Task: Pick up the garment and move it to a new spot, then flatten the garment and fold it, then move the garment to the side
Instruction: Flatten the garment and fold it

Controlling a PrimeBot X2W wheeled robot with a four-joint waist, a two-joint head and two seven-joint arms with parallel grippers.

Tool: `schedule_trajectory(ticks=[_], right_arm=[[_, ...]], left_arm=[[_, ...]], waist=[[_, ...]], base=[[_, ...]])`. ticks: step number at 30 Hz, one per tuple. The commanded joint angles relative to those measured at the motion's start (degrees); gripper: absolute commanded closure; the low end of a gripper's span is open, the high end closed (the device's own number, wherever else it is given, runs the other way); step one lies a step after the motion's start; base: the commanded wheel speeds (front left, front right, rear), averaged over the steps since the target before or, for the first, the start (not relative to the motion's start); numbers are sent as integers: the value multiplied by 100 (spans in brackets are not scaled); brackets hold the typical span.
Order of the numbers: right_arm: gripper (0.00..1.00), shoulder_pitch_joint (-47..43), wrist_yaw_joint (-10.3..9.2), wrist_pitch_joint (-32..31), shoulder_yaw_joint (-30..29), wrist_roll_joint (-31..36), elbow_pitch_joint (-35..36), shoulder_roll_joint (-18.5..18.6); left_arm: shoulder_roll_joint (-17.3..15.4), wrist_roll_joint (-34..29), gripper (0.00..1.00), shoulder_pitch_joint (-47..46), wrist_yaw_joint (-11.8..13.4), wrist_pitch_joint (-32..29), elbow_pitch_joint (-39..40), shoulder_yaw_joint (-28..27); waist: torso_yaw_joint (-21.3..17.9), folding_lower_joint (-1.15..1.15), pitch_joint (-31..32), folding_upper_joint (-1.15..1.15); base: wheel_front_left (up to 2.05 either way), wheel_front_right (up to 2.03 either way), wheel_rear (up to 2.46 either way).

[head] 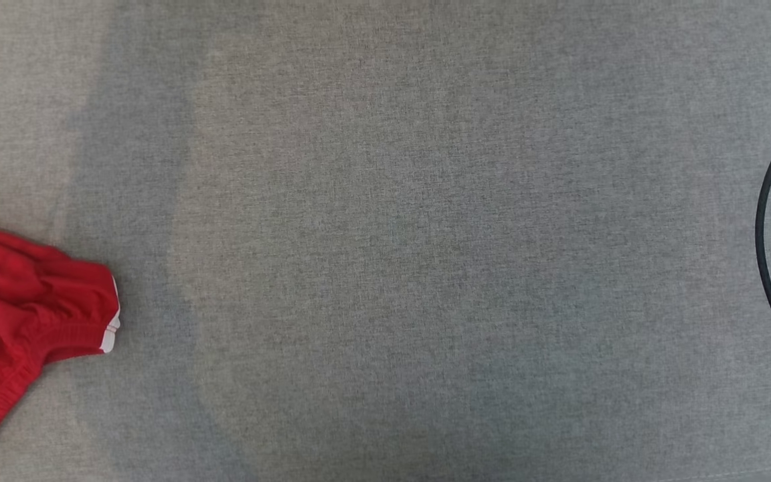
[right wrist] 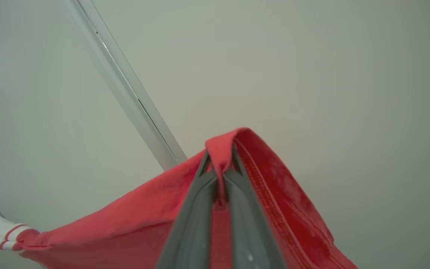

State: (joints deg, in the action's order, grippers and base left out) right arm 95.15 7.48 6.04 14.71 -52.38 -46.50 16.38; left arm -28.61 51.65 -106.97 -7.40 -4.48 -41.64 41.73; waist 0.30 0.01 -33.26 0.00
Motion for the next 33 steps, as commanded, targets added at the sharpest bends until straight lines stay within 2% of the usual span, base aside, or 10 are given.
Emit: schedule_trajectory(ticks=[1, 8, 14, 19, 23, 25, 28, 33], right_arm=[[100, -237, 3, -76, 133, -64, -96, 55], [100, -1296, 3, -669, 918, -341, -215, 293], [100, -2538, 3, -1123, 1593, -705, -31, 587], [100, -3629, 3, -2134, 2114, -1301, 376, 982], [100, -4383, 3, -2919, 2471, -1693, 872, 1456], [100, -4730, 3, -3183, 2601, -1825, 1156, 1687], [100, -5249, 3, -3523, 2709, -2096, 1653, 2044], [100, -6022, 3, -3826, 2788, -2354, 2259, 2547]], left_arm=[[-32, 181, 100, 205, -12, -83, 19, 185], [-437, 855, 100, 1074, -13, -544, 428, 1252], [-1011, 1539, 100, 2066, -13, -1336, 1086, 2253], [-1537, 2221, 100, 2953, -13, -1925, 1719, 2678], [-1914, 2775, 100, 3795, 4, -2309, 2213, 2853], [-2111, 3036, 100, 4204, 111, -2481, 2531, 2915], [-2402, 3397, 100, 4827, 399, -2704, 3133, 3000], [-2934, 3993, 100, 5608, 804, -3123, 4307, 3074]], waist=[[16, -1, 115, 0], [35, -1, 747, 0], [-18, -1, 1604, 0], [-2, -1, 2301, 0], [-11, -1, 2745, 0], [-11, -1, 2926, 0], [-2, -1, 3141, 0], [-9, -1, 3320, 0]], base=[[0, 0, 0], [0, 0, 0], [0, 0, 0], [0, 0, 0], [0, 0, 0], [0, 0, 0], [0, 0, 0], [0, 0, 0]])
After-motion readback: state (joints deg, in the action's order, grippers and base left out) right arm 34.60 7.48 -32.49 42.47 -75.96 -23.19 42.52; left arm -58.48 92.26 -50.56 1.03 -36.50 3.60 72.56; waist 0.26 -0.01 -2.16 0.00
